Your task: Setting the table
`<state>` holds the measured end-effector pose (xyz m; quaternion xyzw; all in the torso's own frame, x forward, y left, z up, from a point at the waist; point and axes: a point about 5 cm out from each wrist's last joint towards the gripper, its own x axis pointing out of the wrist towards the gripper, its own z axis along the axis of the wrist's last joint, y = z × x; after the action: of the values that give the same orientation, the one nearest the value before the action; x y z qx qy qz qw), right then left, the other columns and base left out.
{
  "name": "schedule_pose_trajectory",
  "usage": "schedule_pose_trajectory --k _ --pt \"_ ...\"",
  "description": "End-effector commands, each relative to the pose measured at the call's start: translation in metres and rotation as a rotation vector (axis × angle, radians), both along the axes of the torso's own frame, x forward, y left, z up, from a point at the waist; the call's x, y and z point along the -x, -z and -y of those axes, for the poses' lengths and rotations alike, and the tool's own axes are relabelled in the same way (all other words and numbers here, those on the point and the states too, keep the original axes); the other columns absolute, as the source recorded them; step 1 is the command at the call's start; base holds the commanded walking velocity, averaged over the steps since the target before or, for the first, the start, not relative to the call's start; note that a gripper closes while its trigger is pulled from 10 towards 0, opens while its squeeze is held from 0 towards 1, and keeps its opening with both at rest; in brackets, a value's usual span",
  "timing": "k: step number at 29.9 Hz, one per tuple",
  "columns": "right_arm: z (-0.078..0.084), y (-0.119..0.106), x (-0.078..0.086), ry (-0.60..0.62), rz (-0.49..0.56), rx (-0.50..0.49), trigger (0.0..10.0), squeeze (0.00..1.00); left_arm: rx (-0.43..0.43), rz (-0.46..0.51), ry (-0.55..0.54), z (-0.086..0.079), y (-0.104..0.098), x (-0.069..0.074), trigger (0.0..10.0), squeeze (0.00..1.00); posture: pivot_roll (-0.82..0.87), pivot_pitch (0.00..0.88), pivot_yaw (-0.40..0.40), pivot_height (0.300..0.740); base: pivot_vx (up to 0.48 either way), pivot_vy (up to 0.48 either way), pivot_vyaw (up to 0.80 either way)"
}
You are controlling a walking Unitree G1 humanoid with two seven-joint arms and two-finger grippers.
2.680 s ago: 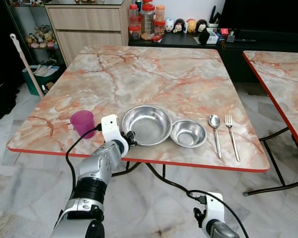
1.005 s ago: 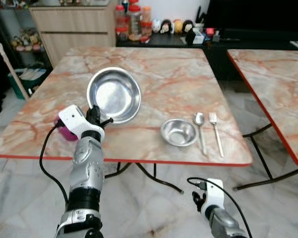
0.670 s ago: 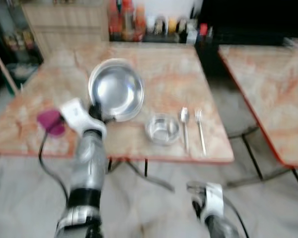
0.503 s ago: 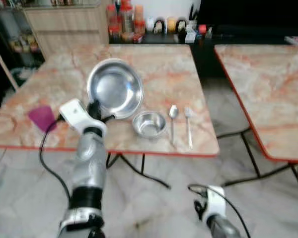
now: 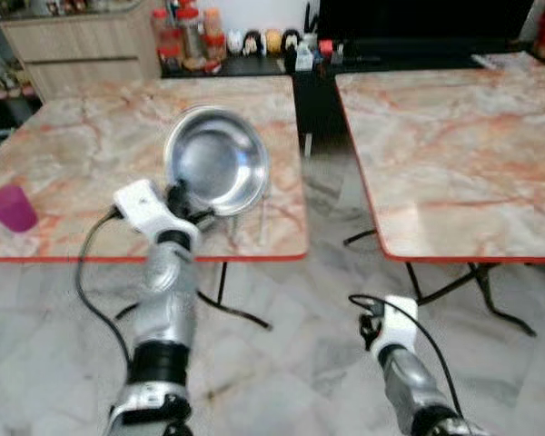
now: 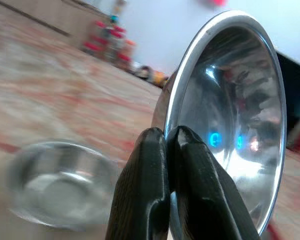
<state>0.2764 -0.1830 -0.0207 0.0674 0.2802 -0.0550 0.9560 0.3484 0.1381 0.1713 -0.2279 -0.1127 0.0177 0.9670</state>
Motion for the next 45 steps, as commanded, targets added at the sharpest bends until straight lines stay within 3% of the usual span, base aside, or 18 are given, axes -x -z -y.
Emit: schedule_pose_trajectory --k 1,10,17,26,32,45 --pt "-0.006 -0.001 -0.001 -0.002 0.009 -0.003 10.0 0.00 -0.028 0.008 -0.025 -0.010 -0.004 -0.001 10.0 0.00 0.00 0.000 0.025 0.740 0.000 -0.465 0.00" --pt "-0.008 0.003 0.003 -0.015 -0.004 -0.007 10.0 0.00 -0.035 0.000 -0.026 -0.012 0.000 0.003 10.0 0.00 0.01 0.000 0.023 0.740 0.000 -0.462 0.00" --pt "-0.003 0.028 0.034 -0.019 -0.147 0.024 10.0 0.00 -0.044 -0.001 -0.013 -0.008 0.000 0.006 10.0 0.00 0.04 0.000 0.003 0.740 0.000 -0.458 0.00" --pt "0.000 0.034 0.043 -0.023 -0.182 0.031 10.0 0.00 -0.045 -0.011 -0.007 -0.006 0.005 0.009 10.0 0.00 0.04 0.000 -0.002 0.740 0.000 -0.458 0.00" --pt "-0.002 0.038 0.048 -0.035 -0.208 0.029 10.0 0.00 -0.073 -0.017 0.044 0.002 0.006 0.010 10.0 0.00 0.05 0.000 -0.004 0.740 0.000 0.000 0.00" --pt "-0.009 0.040 0.050 -0.047 -0.219 0.026 10.0 0.00 -0.114 0.008 0.101 0.008 -0.001 0.004 10.0 0.00 0.04 0.000 0.006 0.740 0.379 0.000 0.00"
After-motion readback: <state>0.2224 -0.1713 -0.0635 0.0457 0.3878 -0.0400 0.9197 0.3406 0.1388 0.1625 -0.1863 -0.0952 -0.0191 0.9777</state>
